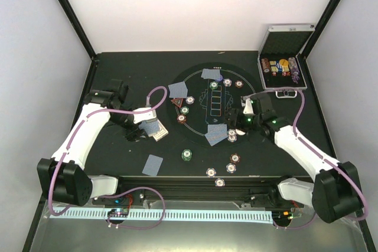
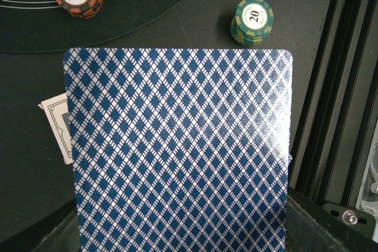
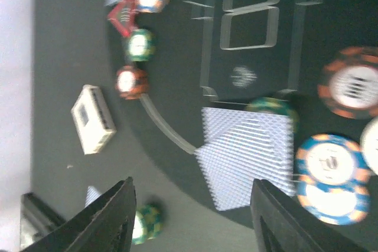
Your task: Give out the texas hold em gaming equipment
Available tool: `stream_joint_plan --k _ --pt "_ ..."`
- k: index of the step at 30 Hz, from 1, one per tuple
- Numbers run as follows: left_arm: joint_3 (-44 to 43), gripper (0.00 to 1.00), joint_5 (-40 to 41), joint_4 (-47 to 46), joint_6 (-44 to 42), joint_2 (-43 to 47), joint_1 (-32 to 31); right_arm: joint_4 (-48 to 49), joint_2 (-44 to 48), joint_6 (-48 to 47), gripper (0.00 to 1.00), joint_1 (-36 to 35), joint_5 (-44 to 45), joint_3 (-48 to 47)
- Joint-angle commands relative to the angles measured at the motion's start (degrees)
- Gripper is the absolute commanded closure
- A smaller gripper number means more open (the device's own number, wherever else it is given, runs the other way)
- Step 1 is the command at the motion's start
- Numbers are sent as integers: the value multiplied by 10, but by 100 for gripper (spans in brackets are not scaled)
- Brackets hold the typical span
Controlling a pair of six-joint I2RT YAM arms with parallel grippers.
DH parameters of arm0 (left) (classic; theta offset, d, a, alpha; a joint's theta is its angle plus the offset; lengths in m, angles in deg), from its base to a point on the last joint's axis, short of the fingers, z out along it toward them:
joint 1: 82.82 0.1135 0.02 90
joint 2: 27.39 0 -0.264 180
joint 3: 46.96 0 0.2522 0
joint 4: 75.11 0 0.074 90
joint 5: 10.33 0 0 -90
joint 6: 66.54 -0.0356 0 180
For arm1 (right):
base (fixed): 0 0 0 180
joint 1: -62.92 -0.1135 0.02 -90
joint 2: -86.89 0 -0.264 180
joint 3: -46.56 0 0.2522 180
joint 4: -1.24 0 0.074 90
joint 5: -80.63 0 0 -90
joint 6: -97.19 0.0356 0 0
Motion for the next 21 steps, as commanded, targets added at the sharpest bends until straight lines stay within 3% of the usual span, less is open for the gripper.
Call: stream_joint_plan --k 1,9,14,21 --pt "-20 99 -20 2 -14 -1 1 40 19 53 38 -56 -53 -35" --pt "-23 98 -23 7 -16 -1 1 276 -97 181 12 -224 -162 -98" --pt "-24 98 -24 9 -16 -1 1 372 -190 229 10 -275 -183 -138" --pt "-27 98 -24 13 -16 1 1 401 -292 248 8 -316 -192 -217"
